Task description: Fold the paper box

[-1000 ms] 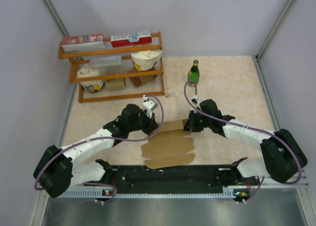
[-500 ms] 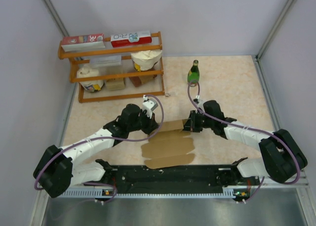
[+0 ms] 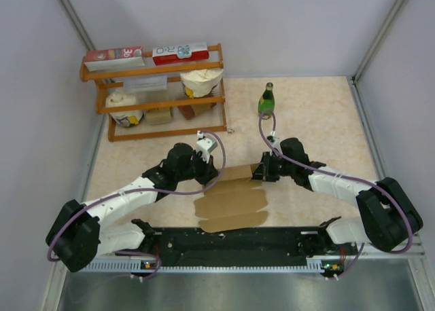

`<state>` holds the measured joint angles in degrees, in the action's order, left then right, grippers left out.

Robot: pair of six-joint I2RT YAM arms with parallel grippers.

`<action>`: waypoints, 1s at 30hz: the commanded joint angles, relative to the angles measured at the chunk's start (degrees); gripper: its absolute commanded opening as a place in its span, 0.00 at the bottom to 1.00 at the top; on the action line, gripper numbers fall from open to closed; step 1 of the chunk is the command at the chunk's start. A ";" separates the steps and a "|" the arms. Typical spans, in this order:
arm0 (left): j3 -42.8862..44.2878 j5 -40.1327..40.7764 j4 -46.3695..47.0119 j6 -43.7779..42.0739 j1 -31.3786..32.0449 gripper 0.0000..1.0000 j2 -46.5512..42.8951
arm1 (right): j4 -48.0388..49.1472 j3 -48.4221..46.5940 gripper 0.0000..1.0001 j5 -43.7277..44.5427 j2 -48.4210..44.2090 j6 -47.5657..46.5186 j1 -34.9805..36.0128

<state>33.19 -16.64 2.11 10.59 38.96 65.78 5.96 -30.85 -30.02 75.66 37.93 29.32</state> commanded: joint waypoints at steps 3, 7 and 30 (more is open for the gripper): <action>-0.05 0.21 0.44 -0.04 0.33 0.00 0.31 | -9.64 -2.90 0.06 11.64 -1.74 -7.52 -0.76; 0.03 0.21 0.53 0.05 0.33 0.00 0.58 | -12.63 -2.90 0.07 17.61 -2.97 -10.07 -0.76; 0.47 -0.23 0.70 0.22 0.59 0.00 1.54 | -6.48 -2.20 0.06 21.50 4.41 -14.46 -0.76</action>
<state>33.21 -16.69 2.17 10.61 39.16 66.52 -3.49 -31.29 -6.42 78.32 24.88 29.04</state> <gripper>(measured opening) 0.009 0.060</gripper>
